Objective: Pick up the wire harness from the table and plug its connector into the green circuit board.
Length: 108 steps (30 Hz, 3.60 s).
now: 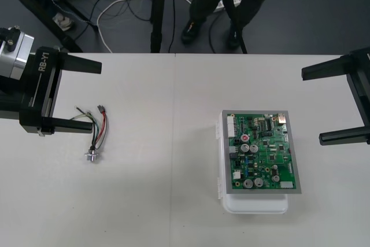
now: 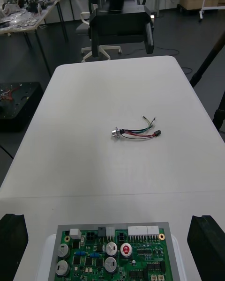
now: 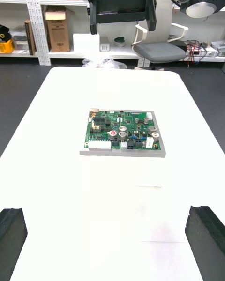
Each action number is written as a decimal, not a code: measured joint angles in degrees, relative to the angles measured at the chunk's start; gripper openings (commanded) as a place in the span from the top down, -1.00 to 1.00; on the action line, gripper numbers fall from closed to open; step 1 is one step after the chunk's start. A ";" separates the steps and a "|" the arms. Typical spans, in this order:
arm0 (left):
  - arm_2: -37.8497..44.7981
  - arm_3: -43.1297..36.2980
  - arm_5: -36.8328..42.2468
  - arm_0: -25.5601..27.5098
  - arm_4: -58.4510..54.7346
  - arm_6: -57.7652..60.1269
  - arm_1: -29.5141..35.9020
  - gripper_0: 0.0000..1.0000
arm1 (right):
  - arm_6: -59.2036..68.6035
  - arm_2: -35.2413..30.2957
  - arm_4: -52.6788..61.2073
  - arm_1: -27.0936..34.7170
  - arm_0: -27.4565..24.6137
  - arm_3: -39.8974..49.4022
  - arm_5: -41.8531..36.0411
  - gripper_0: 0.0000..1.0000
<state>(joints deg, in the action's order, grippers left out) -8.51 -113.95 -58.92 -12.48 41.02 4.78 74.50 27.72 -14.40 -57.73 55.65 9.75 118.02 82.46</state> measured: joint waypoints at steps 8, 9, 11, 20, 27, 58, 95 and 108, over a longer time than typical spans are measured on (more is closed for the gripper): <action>0.00 0.00 0.00 0.00 0.00 0.00 0.00 -1.00 | 0.00 0.00 0.00 0.00 0.00 0.00 0.00 -1.00; 0.00 0.00 0.00 0.00 0.00 0.00 0.00 -1.00 | 0.00 0.00 0.00 0.00 0.00 0.00 0.00 -1.00; 0.00 0.00 0.00 0.00 0.00 0.00 0.00 -1.00 | 0.00 0.00 0.00 0.00 0.00 0.00 0.00 -1.00; 0.00 0.00 0.00 0.00 0.00 0.00 0.00 -1.00 | 0.00 0.00 0.00 0.00 0.00 0.00 0.00 -1.00; 0.00 0.00 0.00 0.00 0.00 0.00 0.00 -1.00 | 0.00 0.00 0.00 0.00 0.00 0.00 0.00 -1.00; 0.00 0.00 0.00 0.00 0.00 0.00 0.00 -1.00 | 0.00 0.00 0.00 0.00 0.00 0.00 0.00 -1.00; 0.00 0.00 0.00 0.00 0.00 0.00 0.00 -1.00 | 0.00 0.00 0.00 0.00 0.00 0.00 0.00 -1.00; 0.00 0.00 0.00 0.00 0.00 0.00 0.00 -1.00 | 0.00 0.00 0.00 0.00 0.00 0.00 0.00 -1.00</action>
<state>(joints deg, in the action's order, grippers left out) -8.51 -113.95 -58.92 -12.48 41.02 4.78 74.50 27.72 -14.40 -57.73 55.65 9.75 118.02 82.46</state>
